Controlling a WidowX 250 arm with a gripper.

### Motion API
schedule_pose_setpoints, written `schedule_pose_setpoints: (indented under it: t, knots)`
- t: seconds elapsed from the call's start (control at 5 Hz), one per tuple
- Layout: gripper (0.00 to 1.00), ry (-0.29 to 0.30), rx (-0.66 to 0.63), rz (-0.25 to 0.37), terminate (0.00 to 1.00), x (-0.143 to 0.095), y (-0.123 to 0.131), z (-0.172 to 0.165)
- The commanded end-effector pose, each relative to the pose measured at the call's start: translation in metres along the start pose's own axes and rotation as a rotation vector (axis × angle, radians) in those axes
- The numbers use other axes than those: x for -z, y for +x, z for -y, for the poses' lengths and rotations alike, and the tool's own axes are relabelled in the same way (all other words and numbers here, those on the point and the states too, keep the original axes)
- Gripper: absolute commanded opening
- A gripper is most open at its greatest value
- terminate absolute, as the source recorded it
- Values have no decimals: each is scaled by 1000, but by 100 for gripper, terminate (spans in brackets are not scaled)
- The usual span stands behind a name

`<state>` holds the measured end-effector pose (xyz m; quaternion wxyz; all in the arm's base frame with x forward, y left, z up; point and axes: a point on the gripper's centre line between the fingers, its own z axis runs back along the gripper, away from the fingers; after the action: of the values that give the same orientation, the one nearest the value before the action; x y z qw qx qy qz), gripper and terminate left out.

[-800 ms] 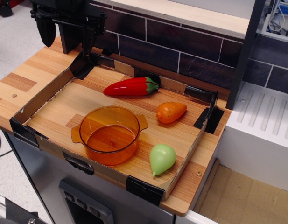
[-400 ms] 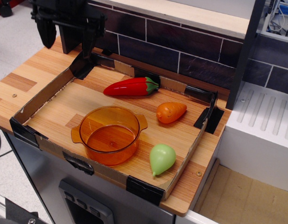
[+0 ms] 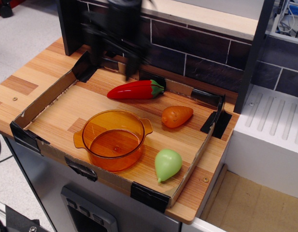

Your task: Put carrot in pot

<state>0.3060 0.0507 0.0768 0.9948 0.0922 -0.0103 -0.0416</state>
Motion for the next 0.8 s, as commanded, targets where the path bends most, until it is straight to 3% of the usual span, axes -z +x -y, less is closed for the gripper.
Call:
schedule_pose_setpoints:
  t: [0.0, 0.2, 0.6]
  knots:
    - [100, -129, 156, 107, 0, -20, 0, 52]
    - [100, -136, 202, 141, 0, -8, 2, 70]
    - [100, -96, 176, 135, 0, 10, 18, 87]
